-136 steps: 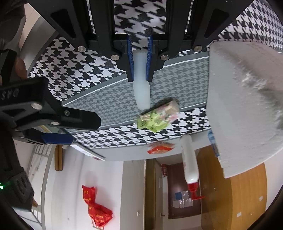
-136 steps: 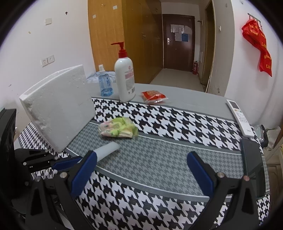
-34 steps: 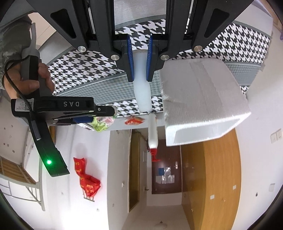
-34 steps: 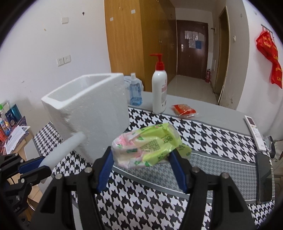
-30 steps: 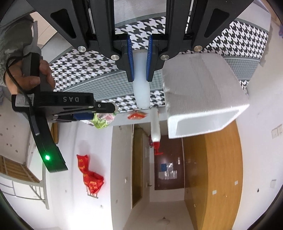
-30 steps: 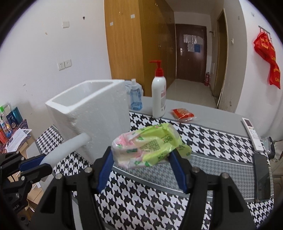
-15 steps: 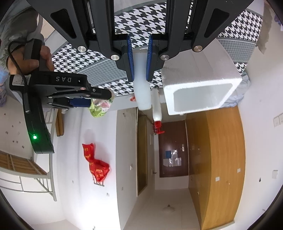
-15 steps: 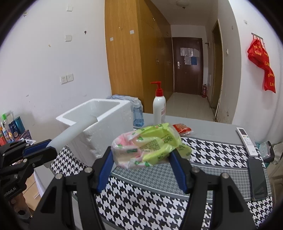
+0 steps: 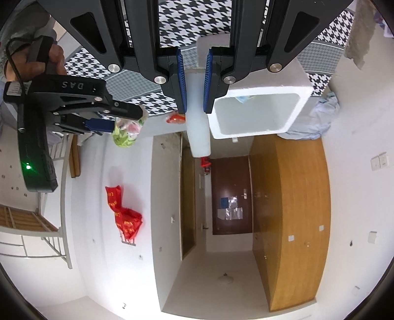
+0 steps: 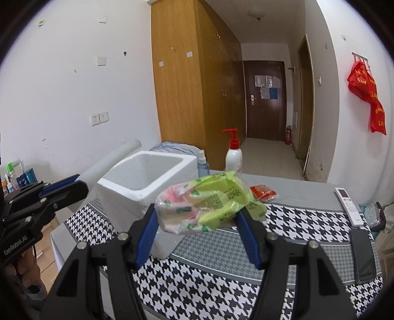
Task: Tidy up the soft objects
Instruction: 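Carry the tube and wipe packet in both tools over to the foam box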
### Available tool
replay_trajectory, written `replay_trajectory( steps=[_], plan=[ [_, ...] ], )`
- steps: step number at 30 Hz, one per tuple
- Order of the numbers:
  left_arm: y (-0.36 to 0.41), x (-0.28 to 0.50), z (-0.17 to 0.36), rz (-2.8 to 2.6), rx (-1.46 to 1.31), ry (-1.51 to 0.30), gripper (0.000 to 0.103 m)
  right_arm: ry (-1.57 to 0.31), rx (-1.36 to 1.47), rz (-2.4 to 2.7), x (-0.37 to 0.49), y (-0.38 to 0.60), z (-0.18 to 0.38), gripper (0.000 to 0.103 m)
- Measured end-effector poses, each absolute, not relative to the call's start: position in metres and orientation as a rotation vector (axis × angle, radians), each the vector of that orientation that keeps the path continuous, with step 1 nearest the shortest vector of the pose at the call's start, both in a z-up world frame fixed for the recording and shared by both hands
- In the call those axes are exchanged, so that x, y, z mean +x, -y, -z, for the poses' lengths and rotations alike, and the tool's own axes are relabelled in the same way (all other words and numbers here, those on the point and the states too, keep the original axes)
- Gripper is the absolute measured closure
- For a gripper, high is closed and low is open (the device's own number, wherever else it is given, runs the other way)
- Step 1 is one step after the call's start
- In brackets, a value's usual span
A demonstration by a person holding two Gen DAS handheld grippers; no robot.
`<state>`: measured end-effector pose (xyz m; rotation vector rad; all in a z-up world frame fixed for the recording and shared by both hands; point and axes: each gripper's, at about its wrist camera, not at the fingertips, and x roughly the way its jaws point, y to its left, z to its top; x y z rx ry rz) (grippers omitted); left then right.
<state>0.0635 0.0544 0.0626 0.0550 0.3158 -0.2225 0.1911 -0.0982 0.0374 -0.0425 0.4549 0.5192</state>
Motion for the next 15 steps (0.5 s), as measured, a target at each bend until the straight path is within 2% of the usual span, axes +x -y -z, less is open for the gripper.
replay_trajectory(
  steps=[15],
  plan=[
    [-0.080, 0.068, -0.066, 0.125, 0.054, -0.286, 0.088, -0.437, -0.062, -0.546, 0.191, 0.067, -0.046, 0.036]
  ],
)
